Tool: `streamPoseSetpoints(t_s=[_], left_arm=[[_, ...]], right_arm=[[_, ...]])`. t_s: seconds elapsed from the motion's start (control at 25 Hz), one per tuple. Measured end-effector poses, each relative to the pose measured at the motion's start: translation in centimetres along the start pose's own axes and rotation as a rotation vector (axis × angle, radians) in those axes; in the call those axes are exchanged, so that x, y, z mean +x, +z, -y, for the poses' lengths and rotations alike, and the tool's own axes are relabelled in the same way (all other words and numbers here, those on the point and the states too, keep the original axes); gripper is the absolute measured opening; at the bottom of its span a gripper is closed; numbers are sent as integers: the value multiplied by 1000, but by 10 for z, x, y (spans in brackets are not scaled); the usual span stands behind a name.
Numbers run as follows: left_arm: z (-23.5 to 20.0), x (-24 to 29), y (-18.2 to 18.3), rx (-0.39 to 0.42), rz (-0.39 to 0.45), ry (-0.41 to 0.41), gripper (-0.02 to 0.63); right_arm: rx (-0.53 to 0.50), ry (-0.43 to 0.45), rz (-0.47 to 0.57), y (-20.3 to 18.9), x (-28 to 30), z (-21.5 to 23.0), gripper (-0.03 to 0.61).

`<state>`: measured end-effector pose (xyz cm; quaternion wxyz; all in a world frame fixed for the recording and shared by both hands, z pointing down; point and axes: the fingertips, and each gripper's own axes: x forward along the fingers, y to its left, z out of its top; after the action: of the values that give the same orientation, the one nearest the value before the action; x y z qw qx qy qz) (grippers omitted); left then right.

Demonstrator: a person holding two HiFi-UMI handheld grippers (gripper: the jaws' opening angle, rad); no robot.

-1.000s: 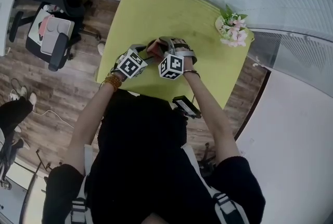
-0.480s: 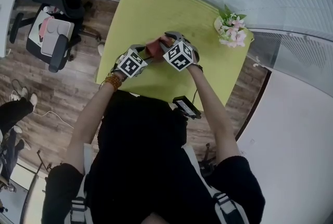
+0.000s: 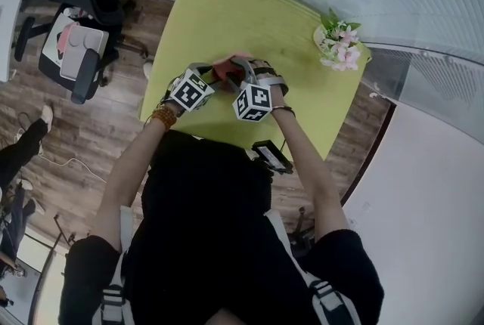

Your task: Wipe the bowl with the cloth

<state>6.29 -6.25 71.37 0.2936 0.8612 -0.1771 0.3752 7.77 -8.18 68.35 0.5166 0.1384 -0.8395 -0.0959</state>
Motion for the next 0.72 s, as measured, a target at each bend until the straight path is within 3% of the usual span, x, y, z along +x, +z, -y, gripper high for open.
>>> streamPoseSetpoints(t_s=[0.28, 0.72], left_arm=[[4, 9, -1, 40, -17, -2, 213], [4, 12, -2, 62, -34, 14, 213]], right_arm=[[-117, 19, -35, -9, 25, 1, 206], [-66, 151, -73, -13, 46, 1, 130]])
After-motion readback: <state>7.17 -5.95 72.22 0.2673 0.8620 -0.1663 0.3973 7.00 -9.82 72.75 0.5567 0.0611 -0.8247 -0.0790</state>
